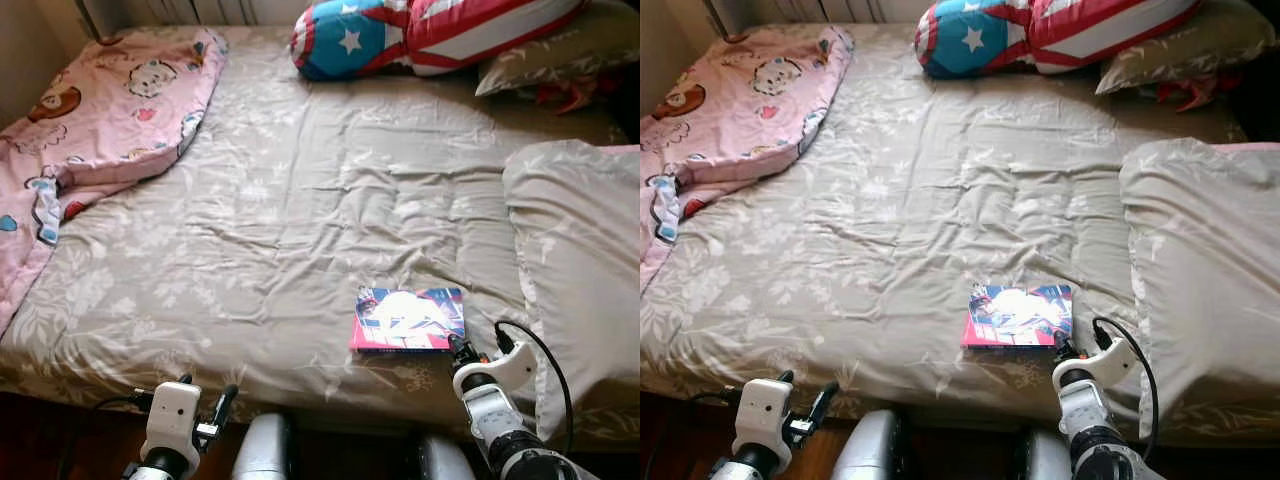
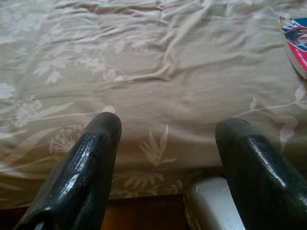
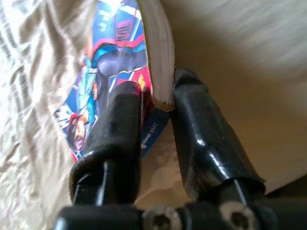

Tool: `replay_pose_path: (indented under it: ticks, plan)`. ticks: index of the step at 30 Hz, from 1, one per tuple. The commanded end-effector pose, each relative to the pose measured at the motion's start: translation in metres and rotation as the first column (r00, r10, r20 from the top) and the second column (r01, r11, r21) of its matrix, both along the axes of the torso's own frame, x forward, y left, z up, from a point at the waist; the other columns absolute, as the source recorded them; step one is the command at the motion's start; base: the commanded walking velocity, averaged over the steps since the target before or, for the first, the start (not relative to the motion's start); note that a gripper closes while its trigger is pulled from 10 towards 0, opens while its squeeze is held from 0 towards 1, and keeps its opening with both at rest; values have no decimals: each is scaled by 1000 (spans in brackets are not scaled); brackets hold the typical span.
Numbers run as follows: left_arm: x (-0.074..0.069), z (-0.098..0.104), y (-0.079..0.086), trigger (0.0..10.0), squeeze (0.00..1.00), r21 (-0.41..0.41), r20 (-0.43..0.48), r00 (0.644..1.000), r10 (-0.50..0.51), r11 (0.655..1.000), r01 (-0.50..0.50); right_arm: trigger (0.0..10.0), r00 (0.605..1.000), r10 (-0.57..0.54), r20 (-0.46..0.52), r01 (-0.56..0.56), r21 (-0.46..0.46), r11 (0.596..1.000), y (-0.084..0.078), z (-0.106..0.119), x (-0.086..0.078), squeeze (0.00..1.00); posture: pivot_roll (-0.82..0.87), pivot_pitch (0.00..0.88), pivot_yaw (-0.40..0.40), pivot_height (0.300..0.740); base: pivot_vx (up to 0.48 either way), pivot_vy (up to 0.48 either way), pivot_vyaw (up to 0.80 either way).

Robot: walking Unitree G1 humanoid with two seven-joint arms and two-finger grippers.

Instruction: Clean up the room

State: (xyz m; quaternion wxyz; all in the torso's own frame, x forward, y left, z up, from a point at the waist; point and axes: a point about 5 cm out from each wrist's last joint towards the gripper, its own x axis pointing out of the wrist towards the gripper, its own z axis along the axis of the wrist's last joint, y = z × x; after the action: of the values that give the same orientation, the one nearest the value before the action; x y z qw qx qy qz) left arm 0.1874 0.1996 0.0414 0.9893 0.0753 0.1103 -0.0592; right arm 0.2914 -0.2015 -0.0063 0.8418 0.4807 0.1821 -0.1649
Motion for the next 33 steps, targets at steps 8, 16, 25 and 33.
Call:
replay_pose_path:
  ticks: [8, 16, 25, 33]
  plan:
    - [0, 1, -1, 10000, 0, 13, -25, 1000, 1, 1000, -1, 10000, 992, -100, -76, 97, -49, 994, -21, -3, -8, 0, 226, 251, 45, 643, 0, 0, 0]
    - [9, -1, -1, 10000, 0, 5, -24, 1000, 8, 1000, -8, 10000, 992, -112, -50, 106, -109, 988, -31, 0, -8, 0, 205, 223, 42, 643, 0, 0, 0]
    - [23, -30, 15, 10000, 0, -105, -114, 978, 174, 977, -186, 10000, 993, 118, 27, -97, -407, 908, -24, -4, -22, 0, 130, 123, 26, 648, 0, 0, 0]
    - [40, -62, 8, 10000, 0, -112, -235, 955, 182, 971, -213, 10000, 973, 193, -130, -231, -435, 870, -18, -46, -83, 0, 84, 0, 19, 708, 0, 0, 0]
